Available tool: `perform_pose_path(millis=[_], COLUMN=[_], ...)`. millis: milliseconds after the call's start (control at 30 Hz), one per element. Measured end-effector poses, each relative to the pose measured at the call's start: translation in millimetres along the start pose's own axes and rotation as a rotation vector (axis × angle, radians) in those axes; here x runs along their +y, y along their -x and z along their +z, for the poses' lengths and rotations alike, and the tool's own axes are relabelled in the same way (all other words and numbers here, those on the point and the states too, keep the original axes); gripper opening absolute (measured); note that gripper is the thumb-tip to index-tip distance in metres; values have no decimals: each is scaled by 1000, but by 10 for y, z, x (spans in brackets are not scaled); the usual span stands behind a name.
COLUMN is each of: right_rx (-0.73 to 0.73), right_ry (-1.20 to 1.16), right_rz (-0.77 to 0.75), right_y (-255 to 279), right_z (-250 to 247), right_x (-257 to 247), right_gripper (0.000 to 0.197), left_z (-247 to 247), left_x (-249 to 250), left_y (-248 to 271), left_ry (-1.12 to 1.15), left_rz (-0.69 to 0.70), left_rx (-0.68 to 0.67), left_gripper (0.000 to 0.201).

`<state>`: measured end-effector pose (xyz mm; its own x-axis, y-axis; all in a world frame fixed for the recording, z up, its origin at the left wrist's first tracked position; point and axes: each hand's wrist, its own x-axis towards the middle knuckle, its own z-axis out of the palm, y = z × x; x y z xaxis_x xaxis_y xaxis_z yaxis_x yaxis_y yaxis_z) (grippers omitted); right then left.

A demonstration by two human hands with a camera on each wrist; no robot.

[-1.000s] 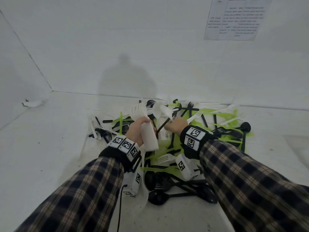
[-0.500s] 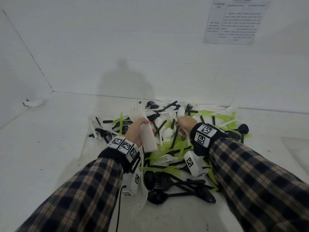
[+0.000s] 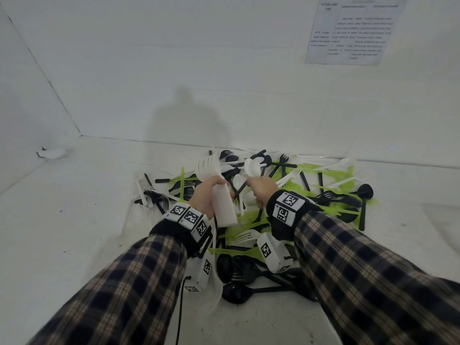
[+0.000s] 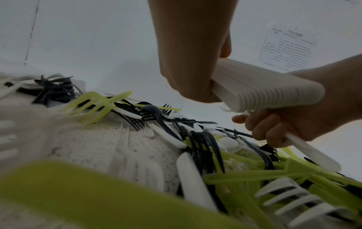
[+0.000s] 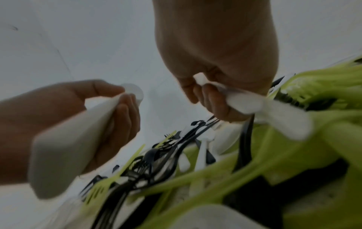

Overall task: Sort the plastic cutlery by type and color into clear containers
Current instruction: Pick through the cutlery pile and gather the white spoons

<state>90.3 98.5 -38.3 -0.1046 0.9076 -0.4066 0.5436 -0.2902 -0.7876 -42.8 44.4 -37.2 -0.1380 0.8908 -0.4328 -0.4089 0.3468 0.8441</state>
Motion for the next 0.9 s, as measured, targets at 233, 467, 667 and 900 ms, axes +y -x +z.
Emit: perform_pose_path(millis=[233,467,667,900], right_rx=[70,49,32,-69], right_ry=[542,767,563,204], right_rz=[-74,-83,-27,-16], right_y=[22,-7,-27,-6], right_z=[176,194,172,-8], right_x=[-13,12,1,8], right_gripper=[33,23,21,31], left_z=[9,2,19,44], left_x=[-8,-26,-43,-23], left_y=[-3,-11,-10,22], left_ry=[-6,-11,-31,-4], left_rz=[-7,-27,-16,3], left_rx=[8,14,13,4], left_gripper=[7,6,6,5])
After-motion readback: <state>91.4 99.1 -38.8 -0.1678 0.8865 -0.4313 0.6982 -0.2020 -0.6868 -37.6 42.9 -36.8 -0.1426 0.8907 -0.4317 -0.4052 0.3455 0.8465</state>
